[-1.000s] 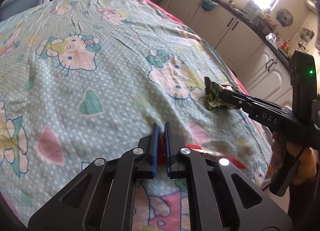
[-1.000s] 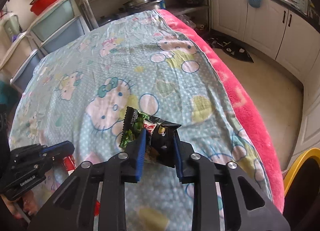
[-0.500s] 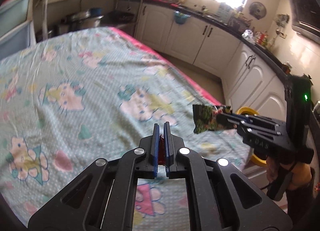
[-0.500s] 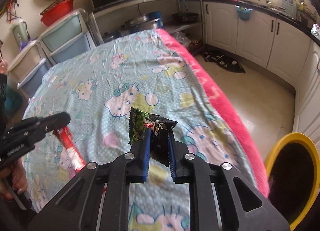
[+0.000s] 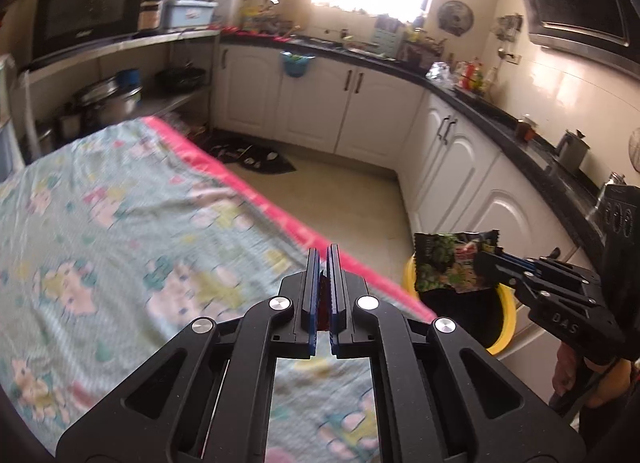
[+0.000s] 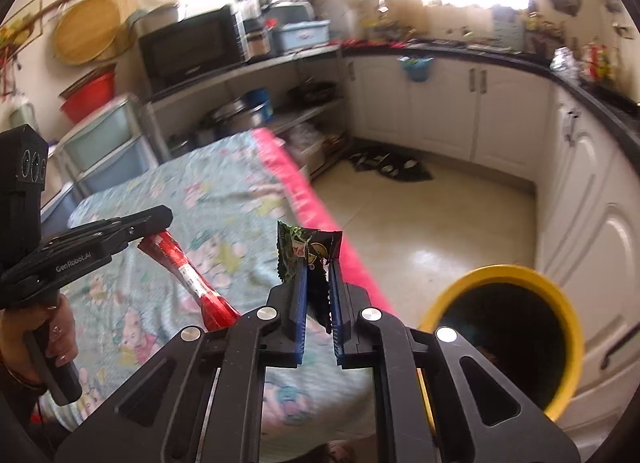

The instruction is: Collect trash

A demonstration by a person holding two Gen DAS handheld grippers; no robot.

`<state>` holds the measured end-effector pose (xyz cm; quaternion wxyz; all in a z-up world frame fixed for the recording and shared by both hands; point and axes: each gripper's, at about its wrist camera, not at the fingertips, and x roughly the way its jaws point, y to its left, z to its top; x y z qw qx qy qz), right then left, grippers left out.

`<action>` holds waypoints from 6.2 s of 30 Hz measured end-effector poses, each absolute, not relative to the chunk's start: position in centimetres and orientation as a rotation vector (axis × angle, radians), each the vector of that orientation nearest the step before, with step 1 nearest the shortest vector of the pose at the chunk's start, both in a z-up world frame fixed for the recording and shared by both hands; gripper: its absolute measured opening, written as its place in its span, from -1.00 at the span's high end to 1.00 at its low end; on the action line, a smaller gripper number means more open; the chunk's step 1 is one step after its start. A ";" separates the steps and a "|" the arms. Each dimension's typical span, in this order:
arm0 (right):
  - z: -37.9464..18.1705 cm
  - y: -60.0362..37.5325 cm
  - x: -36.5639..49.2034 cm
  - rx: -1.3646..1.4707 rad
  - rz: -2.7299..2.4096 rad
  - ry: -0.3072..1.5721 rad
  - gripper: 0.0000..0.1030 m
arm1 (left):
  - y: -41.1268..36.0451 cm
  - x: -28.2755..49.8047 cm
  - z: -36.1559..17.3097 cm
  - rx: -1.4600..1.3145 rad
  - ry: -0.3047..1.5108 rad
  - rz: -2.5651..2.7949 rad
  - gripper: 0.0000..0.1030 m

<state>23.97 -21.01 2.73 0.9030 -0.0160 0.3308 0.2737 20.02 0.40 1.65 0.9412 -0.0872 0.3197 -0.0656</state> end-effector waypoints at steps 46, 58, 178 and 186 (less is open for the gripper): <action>2.5 -38.4 23.2 0.102 0.054 0.633 0.81 | -21.3 31.0 0.6 -0.038 0.693 -0.492 1.00; -3.7 -37.8 25.1 0.089 0.045 0.795 0.81 | -22.3 33.5 -4.7 -0.046 0.805 -0.511 1.00; -0.9 -20.6 0.0 0.038 0.133 0.264 -0.88 | 0.6 2.1 -0.2 -0.060 0.366 -0.049 -0.79; -0.9 -20.6 0.0 0.038 0.134 0.263 -0.88 | 0.6 2.1 -0.2 -0.062 0.366 -0.050 -0.79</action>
